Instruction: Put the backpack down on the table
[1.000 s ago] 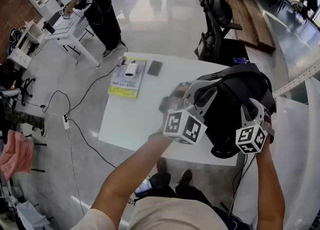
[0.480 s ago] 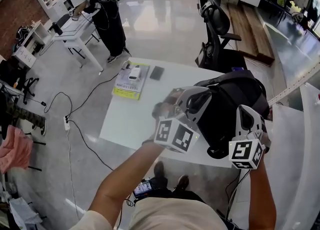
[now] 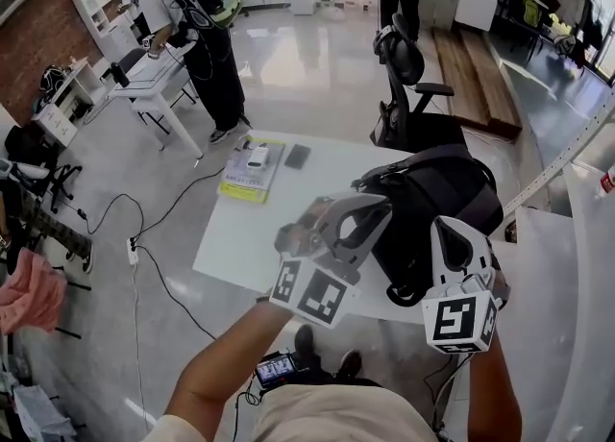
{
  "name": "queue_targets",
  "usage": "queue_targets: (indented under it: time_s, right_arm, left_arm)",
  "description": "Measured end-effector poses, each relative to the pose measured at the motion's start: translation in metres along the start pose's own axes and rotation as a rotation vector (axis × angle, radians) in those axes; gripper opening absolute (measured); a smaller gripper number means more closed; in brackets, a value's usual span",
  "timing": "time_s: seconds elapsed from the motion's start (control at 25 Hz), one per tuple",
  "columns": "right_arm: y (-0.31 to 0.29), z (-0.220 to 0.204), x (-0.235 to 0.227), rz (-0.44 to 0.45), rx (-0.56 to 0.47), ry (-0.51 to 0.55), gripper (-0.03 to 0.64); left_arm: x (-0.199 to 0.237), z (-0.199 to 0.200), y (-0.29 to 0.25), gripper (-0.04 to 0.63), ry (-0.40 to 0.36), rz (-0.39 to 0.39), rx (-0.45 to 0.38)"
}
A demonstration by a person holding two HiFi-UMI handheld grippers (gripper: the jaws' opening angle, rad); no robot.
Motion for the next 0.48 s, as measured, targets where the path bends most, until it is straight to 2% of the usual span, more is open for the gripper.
queue_targets:
  time_s: [0.48]
  right_arm:
    - [0.051, 0.004, 0.007, 0.085, -0.069, -0.082, 0.023]
  left_arm:
    - [-0.033, 0.018, 0.04, 0.043, 0.038, 0.014, 0.019]
Point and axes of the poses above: the fingertips, and each gripper's own axes: y backward along the fingers, x to its left, z out of its top, the point moved 9 cm from there along y, backward along the fingers, and after that the axes turned 10 degrees about -z, right-handed, at the moved point
